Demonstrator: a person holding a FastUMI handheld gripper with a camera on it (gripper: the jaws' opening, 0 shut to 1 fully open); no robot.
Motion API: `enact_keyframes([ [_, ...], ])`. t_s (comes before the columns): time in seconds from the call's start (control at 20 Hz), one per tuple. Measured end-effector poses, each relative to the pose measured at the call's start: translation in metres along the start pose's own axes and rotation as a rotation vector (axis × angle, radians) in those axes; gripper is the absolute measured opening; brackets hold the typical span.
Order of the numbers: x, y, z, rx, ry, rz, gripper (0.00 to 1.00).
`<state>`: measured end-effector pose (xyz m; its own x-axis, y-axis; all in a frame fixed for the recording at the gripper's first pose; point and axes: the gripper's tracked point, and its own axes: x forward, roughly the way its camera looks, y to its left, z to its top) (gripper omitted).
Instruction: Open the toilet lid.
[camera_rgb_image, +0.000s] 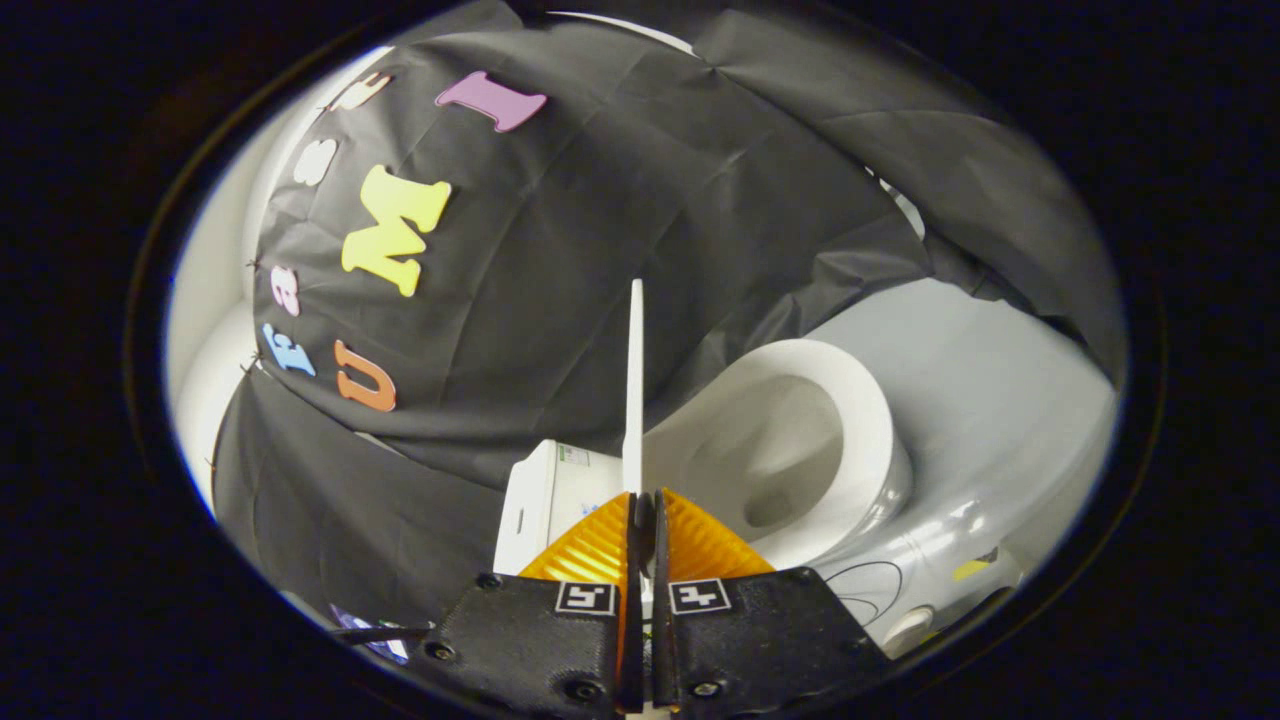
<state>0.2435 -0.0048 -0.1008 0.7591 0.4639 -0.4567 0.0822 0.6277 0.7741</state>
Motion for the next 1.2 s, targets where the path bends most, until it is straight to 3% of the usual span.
enact_keyframes([
  [0.55,-0.001,0.041,-0.014,-0.119,0.010,-0.081,0.07],
  [1.2,0.000,0.095,-0.027,-0.218,0.026,-0.102,0.07],
])
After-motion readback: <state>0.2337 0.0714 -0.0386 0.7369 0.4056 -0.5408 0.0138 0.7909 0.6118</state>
